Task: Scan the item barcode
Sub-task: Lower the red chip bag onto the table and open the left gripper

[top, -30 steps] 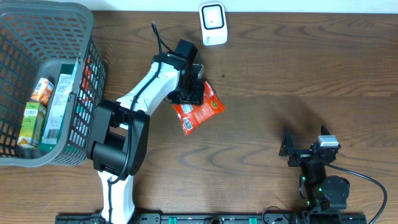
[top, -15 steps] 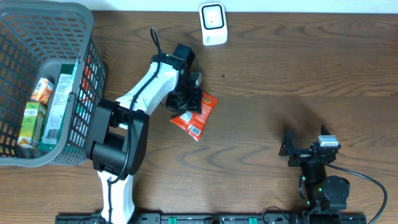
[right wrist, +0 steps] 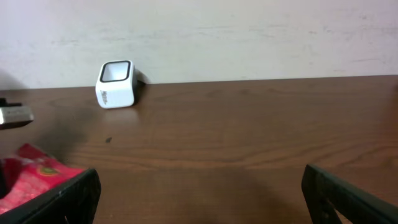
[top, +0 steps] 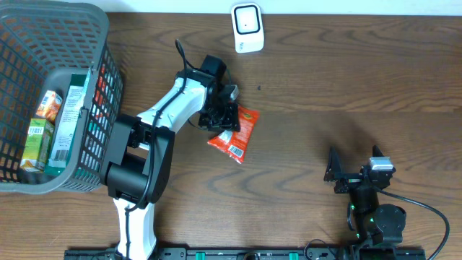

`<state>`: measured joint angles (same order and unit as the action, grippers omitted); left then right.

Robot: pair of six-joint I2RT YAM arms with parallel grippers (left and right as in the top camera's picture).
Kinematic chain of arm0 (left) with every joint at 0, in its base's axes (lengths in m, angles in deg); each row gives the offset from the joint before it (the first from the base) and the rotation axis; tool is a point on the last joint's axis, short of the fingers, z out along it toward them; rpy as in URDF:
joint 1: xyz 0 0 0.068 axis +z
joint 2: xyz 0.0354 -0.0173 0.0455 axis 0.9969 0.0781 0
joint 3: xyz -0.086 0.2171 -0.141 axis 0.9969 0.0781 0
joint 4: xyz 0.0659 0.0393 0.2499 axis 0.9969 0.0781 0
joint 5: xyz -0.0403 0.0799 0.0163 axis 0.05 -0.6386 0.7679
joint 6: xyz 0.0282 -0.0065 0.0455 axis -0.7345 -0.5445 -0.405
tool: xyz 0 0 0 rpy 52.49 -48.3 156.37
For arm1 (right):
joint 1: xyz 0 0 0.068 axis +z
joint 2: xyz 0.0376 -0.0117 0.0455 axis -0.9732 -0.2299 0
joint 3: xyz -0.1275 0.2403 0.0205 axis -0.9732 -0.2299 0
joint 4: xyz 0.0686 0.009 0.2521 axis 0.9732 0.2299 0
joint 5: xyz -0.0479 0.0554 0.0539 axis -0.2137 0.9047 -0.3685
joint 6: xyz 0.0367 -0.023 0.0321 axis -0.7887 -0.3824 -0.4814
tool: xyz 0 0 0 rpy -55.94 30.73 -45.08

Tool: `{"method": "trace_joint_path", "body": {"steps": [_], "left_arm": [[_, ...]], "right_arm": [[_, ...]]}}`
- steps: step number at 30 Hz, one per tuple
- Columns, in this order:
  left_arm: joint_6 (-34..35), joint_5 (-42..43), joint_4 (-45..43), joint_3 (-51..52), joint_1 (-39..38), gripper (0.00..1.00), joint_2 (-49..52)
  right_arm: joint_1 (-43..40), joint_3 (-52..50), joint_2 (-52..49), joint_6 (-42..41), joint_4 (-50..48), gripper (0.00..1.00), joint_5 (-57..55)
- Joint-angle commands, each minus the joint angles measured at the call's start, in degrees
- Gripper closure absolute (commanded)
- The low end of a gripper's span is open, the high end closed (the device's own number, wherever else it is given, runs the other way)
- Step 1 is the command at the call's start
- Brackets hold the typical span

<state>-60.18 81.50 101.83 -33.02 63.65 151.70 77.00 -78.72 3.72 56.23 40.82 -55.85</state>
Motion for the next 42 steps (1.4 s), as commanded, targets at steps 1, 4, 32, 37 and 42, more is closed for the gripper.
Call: {"method": "trace_joint_path", "body": {"steps": [1, 4, 32, 37, 42], "left_arm": [[4.66, 4.50, -2.01, 0.63, -0.52, 0.62, 0.52], [6.97, 4.90, -5.35, 1.70, -1.55, 0.62, 0.52], [23.54, 12.57, -22.05, 3.89, -6.93, 0.66, 0.50], [23.89, 8.59, -26.82, 3.76, -8.68, 0.64, 0.46], [21.44, 8.72, -24.92, 1.53, -6.84, 0.62, 0.24]], "right_arm": [[0.55, -0.07, 0.28, 0.11, 0.24, 0.01, -0.09], [0.55, -0.07, 0.28, 0.11, 0.24, 0.01, -0.09], [0.55, -0.07, 0.28, 0.11, 0.24, 0.01, -0.09], [0.55, -0.07, 0.28, 0.11, 0.24, 0.01, -0.09], [0.55, -0.07, 0.28, 0.11, 0.24, 0.01, -0.11]]}}
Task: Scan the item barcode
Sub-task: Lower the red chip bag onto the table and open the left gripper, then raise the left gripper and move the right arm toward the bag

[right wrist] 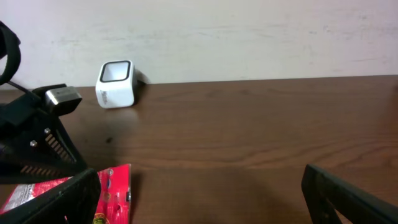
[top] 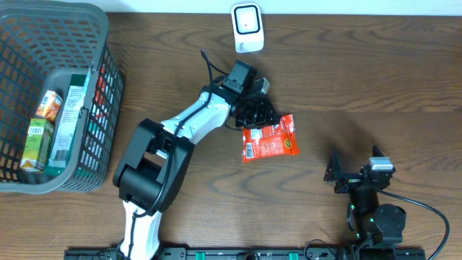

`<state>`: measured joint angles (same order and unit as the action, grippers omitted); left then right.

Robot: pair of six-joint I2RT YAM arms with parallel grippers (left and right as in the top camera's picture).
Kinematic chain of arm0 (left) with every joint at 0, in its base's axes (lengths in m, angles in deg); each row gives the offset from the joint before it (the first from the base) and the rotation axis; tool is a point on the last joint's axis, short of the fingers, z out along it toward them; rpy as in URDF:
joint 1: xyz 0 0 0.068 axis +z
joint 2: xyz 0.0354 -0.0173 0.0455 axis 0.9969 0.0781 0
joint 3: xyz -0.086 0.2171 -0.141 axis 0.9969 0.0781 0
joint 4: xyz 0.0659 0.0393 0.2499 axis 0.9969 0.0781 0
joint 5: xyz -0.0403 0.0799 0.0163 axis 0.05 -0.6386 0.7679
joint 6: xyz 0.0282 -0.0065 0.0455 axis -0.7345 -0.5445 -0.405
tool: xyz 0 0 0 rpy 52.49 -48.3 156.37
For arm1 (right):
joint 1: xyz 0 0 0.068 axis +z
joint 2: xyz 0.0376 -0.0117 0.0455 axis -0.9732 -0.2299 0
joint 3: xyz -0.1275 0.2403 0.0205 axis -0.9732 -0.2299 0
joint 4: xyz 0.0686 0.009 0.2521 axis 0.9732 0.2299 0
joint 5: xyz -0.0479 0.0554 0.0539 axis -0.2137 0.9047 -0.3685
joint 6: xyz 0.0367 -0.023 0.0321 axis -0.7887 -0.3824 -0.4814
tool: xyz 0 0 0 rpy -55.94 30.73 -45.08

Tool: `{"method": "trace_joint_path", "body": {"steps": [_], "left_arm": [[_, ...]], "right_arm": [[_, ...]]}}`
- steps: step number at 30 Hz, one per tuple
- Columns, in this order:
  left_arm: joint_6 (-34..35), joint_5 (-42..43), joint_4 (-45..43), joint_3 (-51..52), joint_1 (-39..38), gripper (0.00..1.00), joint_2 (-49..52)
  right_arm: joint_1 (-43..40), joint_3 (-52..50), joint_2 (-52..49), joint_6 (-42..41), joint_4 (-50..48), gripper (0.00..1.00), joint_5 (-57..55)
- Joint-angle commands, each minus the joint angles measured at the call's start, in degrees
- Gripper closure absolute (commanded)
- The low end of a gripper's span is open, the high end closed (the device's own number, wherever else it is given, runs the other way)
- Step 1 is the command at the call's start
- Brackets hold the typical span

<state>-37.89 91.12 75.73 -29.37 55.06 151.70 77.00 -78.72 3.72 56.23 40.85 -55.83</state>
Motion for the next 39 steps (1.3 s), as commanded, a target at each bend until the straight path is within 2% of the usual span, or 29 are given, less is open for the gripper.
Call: {"method": "trace_joint_path", "body": {"steps": [1, 3, 7, 8, 11, 13, 14, 16, 17, 21, 24, 30, 38, 39], "left_arm": [[-2.36, -0.94, 1.90, -2.67, 2.23, 0.61, -0.07], [-6.91, -1.18, 2.23, -3.08, 3.52, 0.56, -1.14], [-11.74, -7.67, 4.07, -3.06, 4.90, 0.57, -1.55], [-12.59, -9.97, 4.90, -3.04, 5.05, 0.61, -1.53], [-15.34, -17.97, 7.54, -2.56, 4.98, 0.65, -1.44], [-16.76, -19.85, 8.70, -1.88, 4.87, 0.69, -1.44], [-16.76, -19.89, 9.14, -1.55, 4.87, 0.73, -1.44], [-16.68, -19.87, 11.58, -1.49, 4.87, 0.88, -1.44], [-16.57, -19.85, 13.14, -1.49, 4.83, 0.90, -1.44], [-14.93, -19.63, 21.81, -1.49, 4.31, 0.90, -1.44], [-14.99, -17.31, 26.12, -1.49, 3.45, 0.79, -1.44], [-14.97, -9.25, 24.65, -1.60, 2.01, 0.76, -1.44], [-13.66, -9.73, 24.85, -2.23, 1.97, 0.76, -1.44], [-13.68, -14.05, 25.20, -2.23, 1.99, 0.70, -1.44]], "right_arm": [[0.55, -0.07, 0.28, 0.11, 0.22, 0.01, -0.11], [0.55, -0.07, 0.28, 0.11, 0.22, 0.01, -0.11], [0.55, -0.07, 0.28, 0.11, 0.22, 0.01, -0.11], [0.55, -0.07, 0.28, 0.11, 0.22, 0.01, -0.11], [0.55, -0.07, 0.28, 0.11, 0.22, 0.01, -0.11], [0.55, -0.07, 0.28, 0.11, 0.22, 0.01, -0.11], [0.55, -0.07, 0.28, 0.11, 0.22, 0.01, -0.11], [0.55, -0.07, 0.28, 0.11, 0.22, 0.01, -0.11], [0.55, -0.07, 0.28, 0.11, 0.22, 0.01, -0.11], [0.55, -0.07, 0.28, 0.11, 0.22, 0.01, -0.13], [0.55, -0.07, 0.28, 0.11, 0.22, 0.01, -0.11], [0.55, -0.07, 0.28, 0.11, 0.22, 0.01, -0.11], [0.55, -0.07, 0.28, 0.11, 0.22, 0.01, -0.11], [0.55, -0.07, 0.28, 0.11, 0.22, 0.01, -0.11]]}}
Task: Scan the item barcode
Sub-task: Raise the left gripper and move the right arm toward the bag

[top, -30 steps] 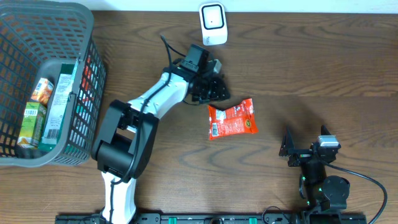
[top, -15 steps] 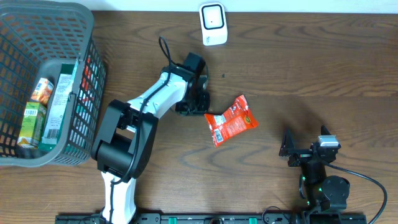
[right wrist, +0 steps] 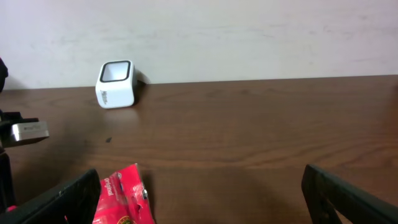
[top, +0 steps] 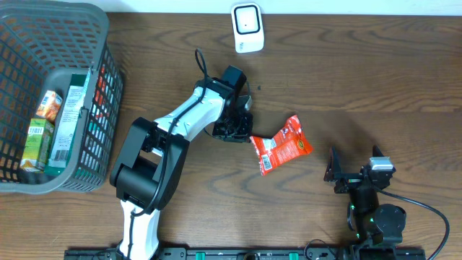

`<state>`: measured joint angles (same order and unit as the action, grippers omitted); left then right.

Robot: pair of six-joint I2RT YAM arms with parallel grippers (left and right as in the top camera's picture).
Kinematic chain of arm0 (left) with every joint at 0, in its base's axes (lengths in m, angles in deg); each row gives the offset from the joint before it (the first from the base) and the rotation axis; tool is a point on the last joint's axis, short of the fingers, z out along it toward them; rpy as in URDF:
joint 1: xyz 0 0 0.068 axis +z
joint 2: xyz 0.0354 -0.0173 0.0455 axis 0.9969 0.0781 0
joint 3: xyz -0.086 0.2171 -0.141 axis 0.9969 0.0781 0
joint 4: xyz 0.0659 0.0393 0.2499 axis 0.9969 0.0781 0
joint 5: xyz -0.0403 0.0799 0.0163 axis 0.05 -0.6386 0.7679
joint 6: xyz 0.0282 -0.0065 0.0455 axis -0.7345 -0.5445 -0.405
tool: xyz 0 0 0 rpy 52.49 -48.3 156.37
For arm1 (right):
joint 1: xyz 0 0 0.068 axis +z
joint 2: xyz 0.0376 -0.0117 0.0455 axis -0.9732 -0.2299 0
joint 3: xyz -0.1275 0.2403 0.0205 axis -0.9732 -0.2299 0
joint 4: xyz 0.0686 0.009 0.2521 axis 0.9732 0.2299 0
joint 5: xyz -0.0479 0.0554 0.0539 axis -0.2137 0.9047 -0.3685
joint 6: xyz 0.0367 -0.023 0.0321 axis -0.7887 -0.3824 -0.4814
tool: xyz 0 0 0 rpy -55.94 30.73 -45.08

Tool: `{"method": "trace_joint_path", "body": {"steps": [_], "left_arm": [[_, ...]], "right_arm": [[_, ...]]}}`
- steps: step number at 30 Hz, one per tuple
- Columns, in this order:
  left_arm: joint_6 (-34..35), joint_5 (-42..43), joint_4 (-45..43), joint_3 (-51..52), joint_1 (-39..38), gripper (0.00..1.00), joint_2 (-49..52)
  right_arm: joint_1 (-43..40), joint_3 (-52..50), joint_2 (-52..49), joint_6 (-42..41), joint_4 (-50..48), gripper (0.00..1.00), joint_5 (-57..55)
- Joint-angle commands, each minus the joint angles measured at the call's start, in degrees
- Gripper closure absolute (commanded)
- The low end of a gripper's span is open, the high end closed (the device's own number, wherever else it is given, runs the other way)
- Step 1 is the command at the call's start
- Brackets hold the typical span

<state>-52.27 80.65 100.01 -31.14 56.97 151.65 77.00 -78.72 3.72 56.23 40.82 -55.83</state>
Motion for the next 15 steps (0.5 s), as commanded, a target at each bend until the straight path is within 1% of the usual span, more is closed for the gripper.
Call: {"method": "trace_joint_path", "body": {"steps": [1, 3, 4, 7, 10, 12, 15], "left_arm": [[0.70, -6.95, 0.87, -0.46, 0.13, 0.67, -1.40], [0.72, -11.82, 0.39, -0.48, 0.48, 0.65, -1.40], [0.72, -12.07, -0.11, -0.50, 0.72, 0.61, -1.42], [0.70, -10.40, -1.27, -0.79, 1.66, 0.56, -1.92], [-0.20, -12.04, -1.29, -0.83, 2.25, 0.52, -4.59], [-0.17, -14.27, -1.29, -0.83, 2.25, 0.51, -7.41], [-0.20, -14.95, -0.98, -0.81, 2.23, 0.51, -13.35]], "right_arm": [[0.55, -0.07, 0.28, 0.11, 0.24, 0.01, -0.11], [0.55, -0.07, 0.28, 0.11, 0.24, 0.01, -0.11], [0.55, -0.07, 0.28, 0.11, 0.24, 0.01, -0.11], [0.55, -0.09, 0.28, 0.11, 0.24, 0.01, -0.11], [0.55, -0.07, 0.28, 0.11, 0.24, 0.01, -0.11], [0.55, -0.07, 0.28, 0.11, 0.24, 0.01, -0.11], [0.55, -0.07, 0.28, 0.11, 0.24, 0.01, -0.11]]}}
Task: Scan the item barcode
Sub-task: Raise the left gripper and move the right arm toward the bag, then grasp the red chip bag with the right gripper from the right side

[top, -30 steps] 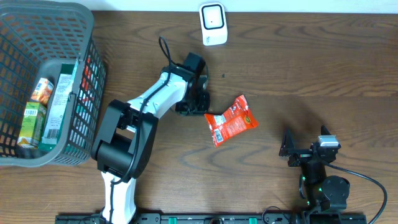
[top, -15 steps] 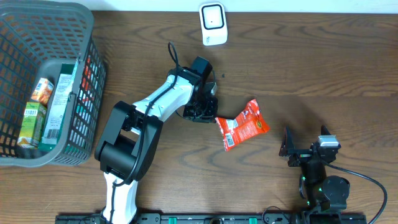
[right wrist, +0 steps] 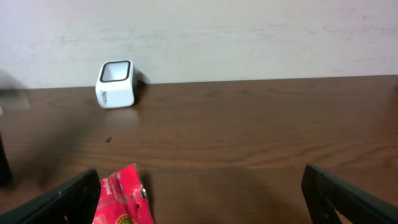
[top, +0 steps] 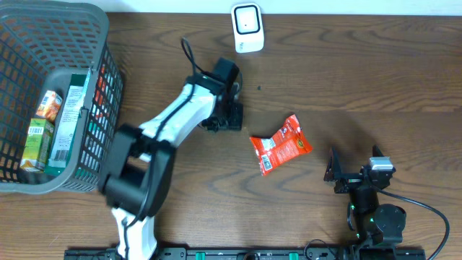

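Observation:
A red snack packet (top: 281,144) lies flat on the brown table, its white barcode label at the near-left end facing up. In the right wrist view the packet (right wrist: 122,199) shows at lower left. The white scanner (top: 247,27) stands at the table's far edge, also visible as the scanner (right wrist: 116,84) by the wall. My left gripper (top: 229,117) hangs left of the packet, apart from it, open and holding nothing. My right gripper (top: 352,167) rests near the front, its jaws wide open and empty, right of the packet.
A grey mesh basket (top: 94,108) at the far left holds several cartons and boxes. The left arm's white links stretch from the front left toward the table's middle. A pale wall runs behind the table's back edge.
My left gripper has drawn back up and to the left, away from the packet. The packet lies where it was. The right arm is still.
My left gripper first held the red packet left of centre. Then it had carried the packet right, below the scanner. Later the packet lay further right on the table beside the gripper, let go. Now the gripper stands clear of it.

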`<state>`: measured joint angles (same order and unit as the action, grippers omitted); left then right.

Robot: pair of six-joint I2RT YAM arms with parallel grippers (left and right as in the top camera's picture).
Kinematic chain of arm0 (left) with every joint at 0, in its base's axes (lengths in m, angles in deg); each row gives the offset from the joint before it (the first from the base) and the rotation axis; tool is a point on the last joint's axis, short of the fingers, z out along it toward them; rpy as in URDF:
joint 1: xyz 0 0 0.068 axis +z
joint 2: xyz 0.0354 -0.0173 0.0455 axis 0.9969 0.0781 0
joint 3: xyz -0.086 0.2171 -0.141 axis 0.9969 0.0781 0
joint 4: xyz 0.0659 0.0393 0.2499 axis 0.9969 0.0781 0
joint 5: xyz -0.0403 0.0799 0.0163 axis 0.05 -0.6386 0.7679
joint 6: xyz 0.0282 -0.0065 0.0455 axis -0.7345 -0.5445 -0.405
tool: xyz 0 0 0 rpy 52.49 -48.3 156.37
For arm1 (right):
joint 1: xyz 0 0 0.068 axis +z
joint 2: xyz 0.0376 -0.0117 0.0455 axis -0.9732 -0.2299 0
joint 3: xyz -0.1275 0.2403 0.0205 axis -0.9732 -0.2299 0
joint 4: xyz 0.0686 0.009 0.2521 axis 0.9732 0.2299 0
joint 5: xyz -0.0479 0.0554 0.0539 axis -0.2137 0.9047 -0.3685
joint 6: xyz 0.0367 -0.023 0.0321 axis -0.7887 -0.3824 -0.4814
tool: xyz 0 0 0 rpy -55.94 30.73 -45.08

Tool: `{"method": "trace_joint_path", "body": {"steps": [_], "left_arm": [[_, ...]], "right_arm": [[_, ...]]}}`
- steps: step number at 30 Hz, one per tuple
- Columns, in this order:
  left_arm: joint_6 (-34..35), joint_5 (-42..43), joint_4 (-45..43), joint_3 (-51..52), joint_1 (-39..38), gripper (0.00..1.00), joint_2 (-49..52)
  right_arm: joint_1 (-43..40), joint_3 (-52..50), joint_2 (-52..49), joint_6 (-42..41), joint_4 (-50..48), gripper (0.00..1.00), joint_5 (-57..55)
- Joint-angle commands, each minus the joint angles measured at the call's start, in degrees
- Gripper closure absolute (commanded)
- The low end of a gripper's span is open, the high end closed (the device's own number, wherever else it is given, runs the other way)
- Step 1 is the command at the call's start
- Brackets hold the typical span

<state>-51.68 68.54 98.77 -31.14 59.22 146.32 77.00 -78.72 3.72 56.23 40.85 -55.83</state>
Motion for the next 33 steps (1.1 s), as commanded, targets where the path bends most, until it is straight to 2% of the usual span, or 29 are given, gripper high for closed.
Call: {"method": "trace_joint_path", "body": {"steps": [1, 4, 7, 10, 12, 16, 19, 25, 30, 33], "left_arm": [[-0.81, -2.89, 0.96, -0.81, -0.02, 0.50, -11.30], [-1.66, -6.93, 2.91, -0.81, 0.00, 0.44, -18.82], [-1.64, -11.50, 4.83, -0.81, 0.04, 0.43, -23.32], [-2.36, -12.46, 6.29, -0.81, 0.04, 0.41, -27.50], [-2.78, -12.48, 7.23, -0.81, 0.04, 0.38, -29.94], [-5.35, -12.48, 9.29, -0.81, 0.04, 0.35, -32.68], [-5.53, -12.48, 10.21, -0.79, 0.04, 0.33, -32.81], [-5.49, -12.48, 10.29, -0.28, 0.04, 0.32, -32.06], [-5.44, -14.05, 10.01, 0.13, 0.04, 0.32, -31.78], [-4.96, -14.82, 9.86, 0.13, 0.04, 0.32, -31.28]], "right_arm": [[0.55, -0.07, 0.28, 0.07, 0.20, 0.01, 0.07], [0.55, -0.07, 0.28, -9.18, 0.00, 0.01, 2.51], [0.52, -0.07, 0.28, -16.81, -0.15, 0.01, 2.10], [0.50, -0.02, 0.28, -17.25, -1.84, 0.01, 1.73], [0.50, 0.57, 0.28, -17.92, -1.33, 0.01, 5.33], [0.48, 5.27, -0.61, -17.25, 4.96, 0.01, 7.32], [0.46, 12.74, -4.35, -15.02, 9.94, 0.01, 7.13], [0.46, 31.56, -20.83, -16.35, 22.71, 0.01, 7.63], [0.57, 46.47, -39.71, -15.43, 36.72, 0.01, 13.09], [0.57, 52.65, -49.99, -12.61, 41.92, 0.01, 18.73]]}}
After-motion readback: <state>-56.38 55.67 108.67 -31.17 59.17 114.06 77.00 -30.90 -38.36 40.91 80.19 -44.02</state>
